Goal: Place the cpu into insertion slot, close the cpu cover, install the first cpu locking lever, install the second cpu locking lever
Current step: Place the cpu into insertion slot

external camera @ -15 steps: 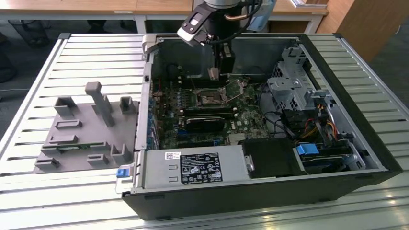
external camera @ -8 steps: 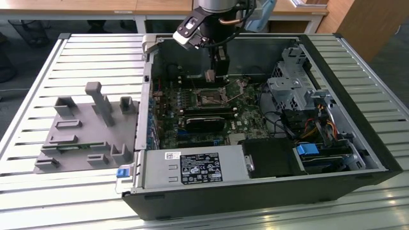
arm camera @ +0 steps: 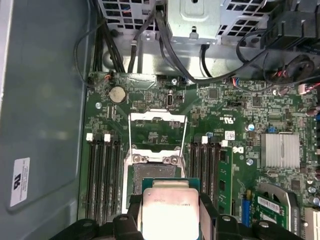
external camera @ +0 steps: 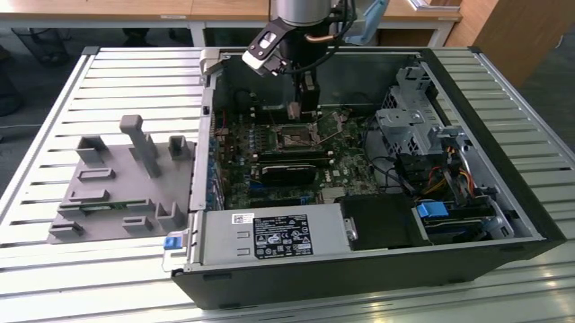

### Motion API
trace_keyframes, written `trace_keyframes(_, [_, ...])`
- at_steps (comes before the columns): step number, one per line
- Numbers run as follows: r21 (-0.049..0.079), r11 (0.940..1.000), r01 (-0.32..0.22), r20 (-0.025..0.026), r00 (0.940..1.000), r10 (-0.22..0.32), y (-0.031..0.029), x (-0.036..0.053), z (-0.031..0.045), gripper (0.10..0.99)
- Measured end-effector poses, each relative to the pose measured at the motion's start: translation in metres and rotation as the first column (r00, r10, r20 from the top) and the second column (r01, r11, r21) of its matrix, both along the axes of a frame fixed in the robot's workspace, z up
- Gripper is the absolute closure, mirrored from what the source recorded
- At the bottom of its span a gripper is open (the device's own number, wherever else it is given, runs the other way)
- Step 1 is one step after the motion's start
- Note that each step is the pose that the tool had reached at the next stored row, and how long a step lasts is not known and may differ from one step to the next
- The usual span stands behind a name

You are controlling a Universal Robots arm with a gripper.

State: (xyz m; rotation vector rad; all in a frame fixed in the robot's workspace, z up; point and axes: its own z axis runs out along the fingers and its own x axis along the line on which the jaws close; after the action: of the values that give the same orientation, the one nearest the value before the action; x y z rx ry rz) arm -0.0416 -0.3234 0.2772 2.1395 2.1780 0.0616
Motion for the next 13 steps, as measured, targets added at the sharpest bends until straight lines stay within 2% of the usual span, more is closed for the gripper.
trace_keyframes(7, [0.0, 0.9999, -0.013, 0.0, 0.9999, 0.013, 0.0002, -0.0003, -0.0119, 0.549])
trace_keyframes(13, [0.001, 0.9999, -0.013, 0.0001, 0.9999, 0.013, 0.0004, -0.0003, -0.0154, 0.549])
